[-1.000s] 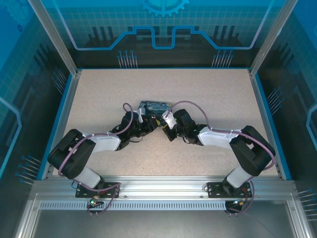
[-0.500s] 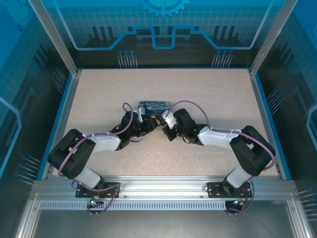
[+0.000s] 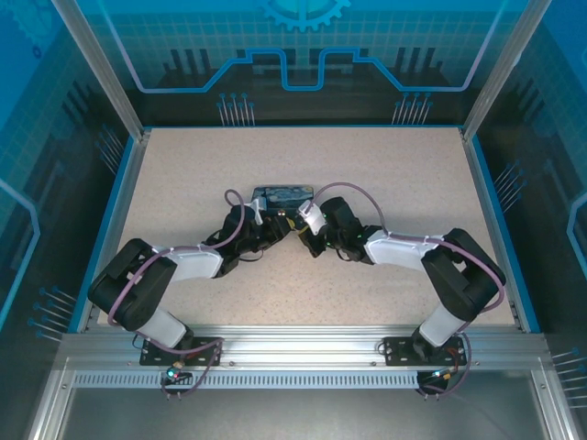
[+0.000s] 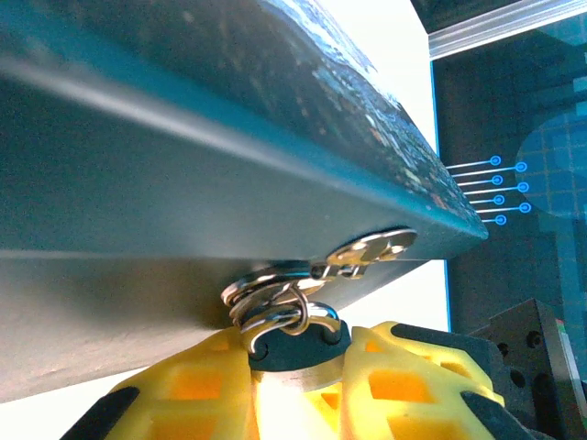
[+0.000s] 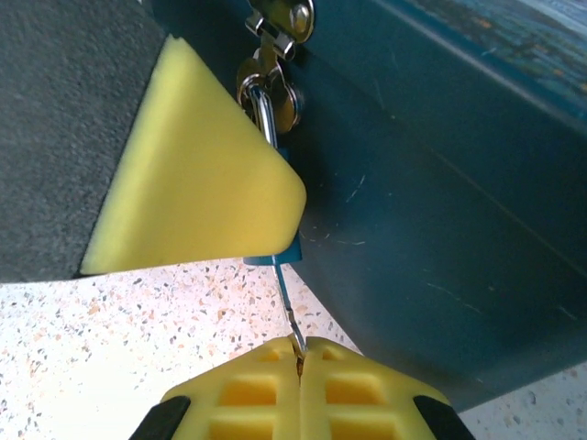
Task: Unlock a padlock with a key
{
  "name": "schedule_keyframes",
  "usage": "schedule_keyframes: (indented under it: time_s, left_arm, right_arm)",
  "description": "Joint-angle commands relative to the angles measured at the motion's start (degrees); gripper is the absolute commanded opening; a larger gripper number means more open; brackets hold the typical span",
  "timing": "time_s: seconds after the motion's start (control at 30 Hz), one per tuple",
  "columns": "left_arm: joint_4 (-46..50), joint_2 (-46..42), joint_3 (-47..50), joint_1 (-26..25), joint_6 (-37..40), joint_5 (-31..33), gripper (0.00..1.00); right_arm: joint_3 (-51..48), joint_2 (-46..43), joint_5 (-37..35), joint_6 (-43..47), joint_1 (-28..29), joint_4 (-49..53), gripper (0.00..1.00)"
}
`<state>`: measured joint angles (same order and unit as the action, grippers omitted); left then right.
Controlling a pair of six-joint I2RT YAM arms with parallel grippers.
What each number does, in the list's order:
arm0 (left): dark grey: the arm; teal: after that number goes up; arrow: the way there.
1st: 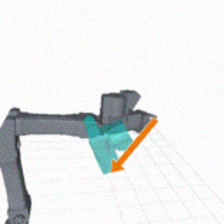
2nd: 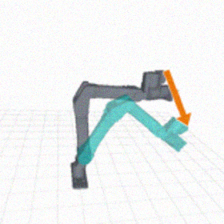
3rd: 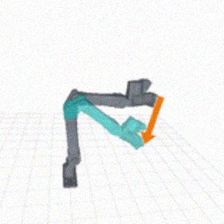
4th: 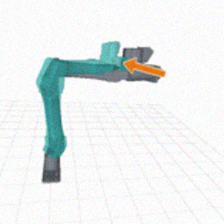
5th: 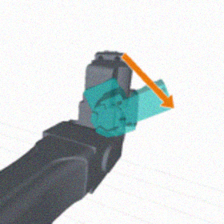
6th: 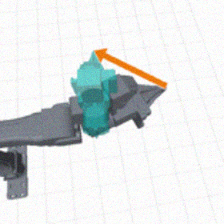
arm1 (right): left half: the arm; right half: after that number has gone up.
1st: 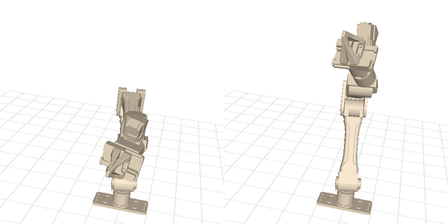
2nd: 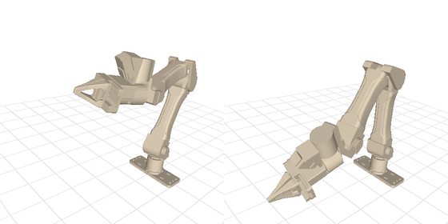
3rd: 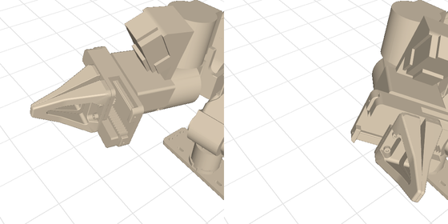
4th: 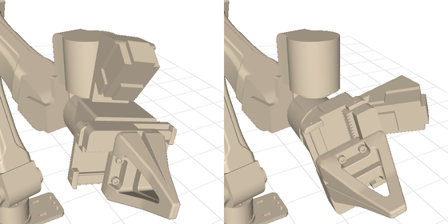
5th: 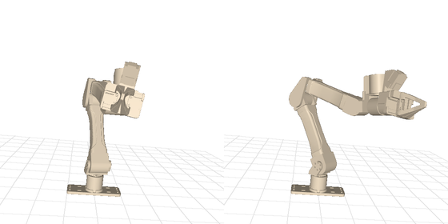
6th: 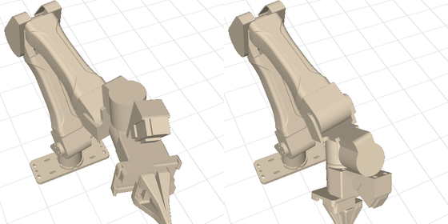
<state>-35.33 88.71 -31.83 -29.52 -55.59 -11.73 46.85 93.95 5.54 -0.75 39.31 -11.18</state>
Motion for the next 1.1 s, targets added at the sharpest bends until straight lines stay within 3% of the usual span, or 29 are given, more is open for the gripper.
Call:
schedule_keyframes:
  time_s: [0.0, 0.47, 1.07]
  left_arm:
    - [-1.3, -1.1, -0.3, -1.0, -0.3, -3.4, 0.03]
    - [0.9, -1.5, -0.5, -1.0, -0.9, -3.8, 0.02]
    - [4.3, -2.7, -1.1, -1.0, -2.0, -4.4, 0.00]
  right_arm:
    - [3.2, 1.5, 2.0, 2.2, 0.2, -5.6, 0.00]
    - [2.1, -0.7, 0.6, 5.6, -0.1, -11.3, 0.00]
    - [6.5, -0.8, 3.2, 10.3, -0.4, -9.0, 0.00]
